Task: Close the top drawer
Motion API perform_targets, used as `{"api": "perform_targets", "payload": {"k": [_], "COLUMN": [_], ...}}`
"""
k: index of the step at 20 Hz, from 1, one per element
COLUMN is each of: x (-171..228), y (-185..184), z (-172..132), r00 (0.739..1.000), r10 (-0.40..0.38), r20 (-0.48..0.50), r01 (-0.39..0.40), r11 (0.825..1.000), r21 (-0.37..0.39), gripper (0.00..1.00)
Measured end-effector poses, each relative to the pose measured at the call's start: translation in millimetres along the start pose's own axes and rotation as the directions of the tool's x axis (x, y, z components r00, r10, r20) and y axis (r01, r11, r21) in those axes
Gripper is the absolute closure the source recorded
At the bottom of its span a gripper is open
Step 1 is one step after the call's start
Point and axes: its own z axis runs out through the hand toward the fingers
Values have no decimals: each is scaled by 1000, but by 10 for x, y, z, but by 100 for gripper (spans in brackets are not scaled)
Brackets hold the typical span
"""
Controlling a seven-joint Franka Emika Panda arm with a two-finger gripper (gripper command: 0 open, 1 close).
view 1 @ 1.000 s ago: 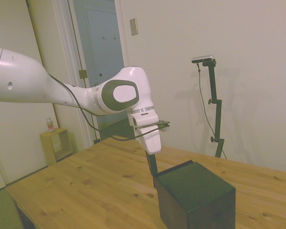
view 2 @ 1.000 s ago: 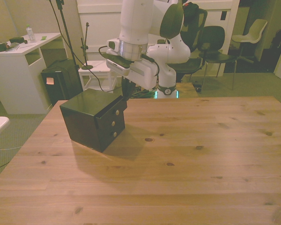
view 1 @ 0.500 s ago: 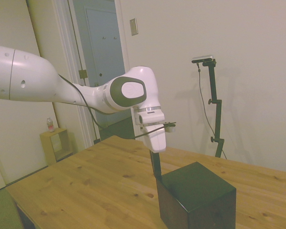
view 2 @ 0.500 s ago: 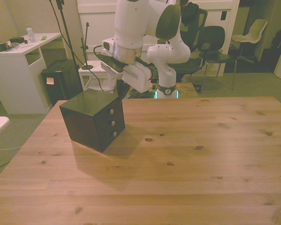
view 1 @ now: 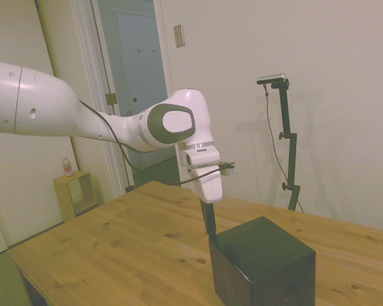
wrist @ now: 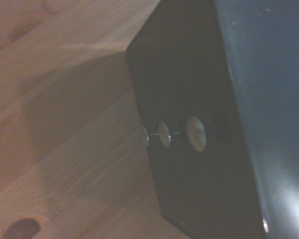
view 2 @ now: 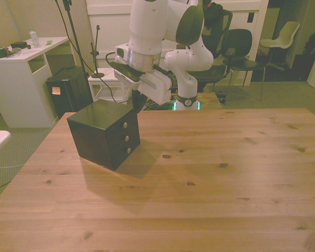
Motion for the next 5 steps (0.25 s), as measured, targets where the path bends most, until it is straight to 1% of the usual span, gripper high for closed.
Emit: {"api": "perform_targets", "payload": {"k": [3,5], "x": [-134,-255], "y": [-90,-131], "z": [-117,-225], "r00": [999,996], "r10": [-43,-84], "r20": [-16,-9], "r01": [44,85], "r11": [996,983], "r21": [82,164], "gripper": [100,100]}}
